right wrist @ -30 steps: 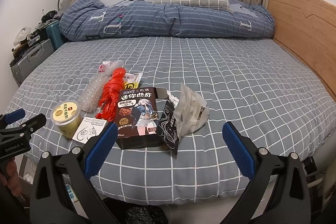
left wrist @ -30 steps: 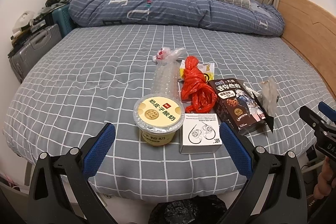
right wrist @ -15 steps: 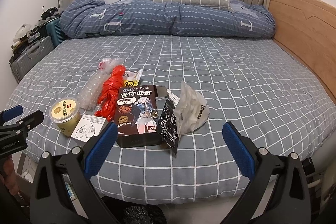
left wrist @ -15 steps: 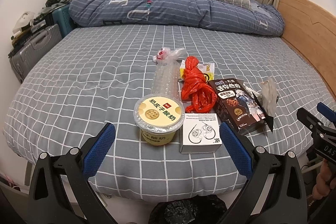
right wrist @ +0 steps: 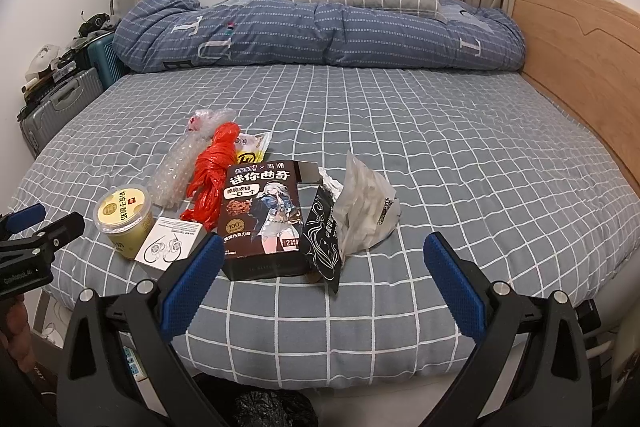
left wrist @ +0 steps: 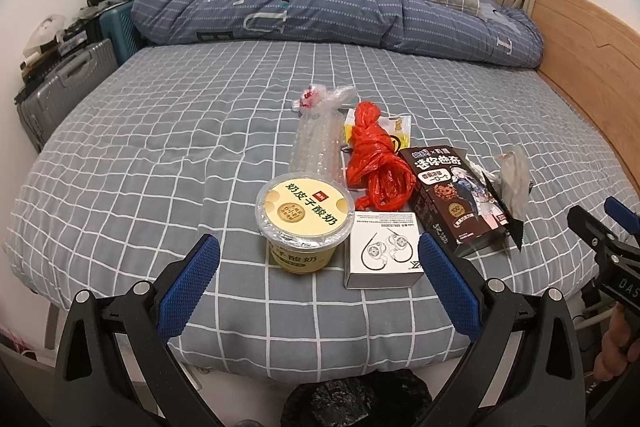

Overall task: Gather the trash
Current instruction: 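Grasp the yellow-lidded yogurt cup with the left tool while the right tool grasps the white plastic bag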

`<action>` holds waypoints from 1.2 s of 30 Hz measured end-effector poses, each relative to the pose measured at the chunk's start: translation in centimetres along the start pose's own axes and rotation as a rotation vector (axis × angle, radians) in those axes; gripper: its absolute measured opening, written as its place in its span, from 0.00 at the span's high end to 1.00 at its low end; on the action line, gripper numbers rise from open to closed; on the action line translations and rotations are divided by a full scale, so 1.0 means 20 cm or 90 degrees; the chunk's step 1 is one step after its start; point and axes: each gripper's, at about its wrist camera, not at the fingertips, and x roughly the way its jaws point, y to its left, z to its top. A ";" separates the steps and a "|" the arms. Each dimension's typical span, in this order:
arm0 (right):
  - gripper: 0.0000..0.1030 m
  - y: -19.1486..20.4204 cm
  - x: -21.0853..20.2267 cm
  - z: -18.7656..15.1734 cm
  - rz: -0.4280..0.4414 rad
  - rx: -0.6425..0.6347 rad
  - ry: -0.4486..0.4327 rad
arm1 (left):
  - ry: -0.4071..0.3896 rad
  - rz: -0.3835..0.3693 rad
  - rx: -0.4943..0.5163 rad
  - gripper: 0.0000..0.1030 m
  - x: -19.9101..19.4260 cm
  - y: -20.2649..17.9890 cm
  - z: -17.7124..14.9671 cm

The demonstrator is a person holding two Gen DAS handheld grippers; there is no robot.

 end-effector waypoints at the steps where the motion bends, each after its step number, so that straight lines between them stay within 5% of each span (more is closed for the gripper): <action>1: 0.07 0.00 0.00 0.00 0.000 0.000 0.000 | 0.002 0.003 0.001 0.06 0.01 0.00 0.00; 16: 0.07 -0.25 0.22 0.05 -0.070 0.033 0.037 | 0.061 0.048 0.005 0.06 0.30 0.06 -0.02; 36: 0.07 -0.31 0.66 0.15 -0.054 0.049 0.111 | 0.098 0.026 -0.030 0.10 0.51 0.07 0.03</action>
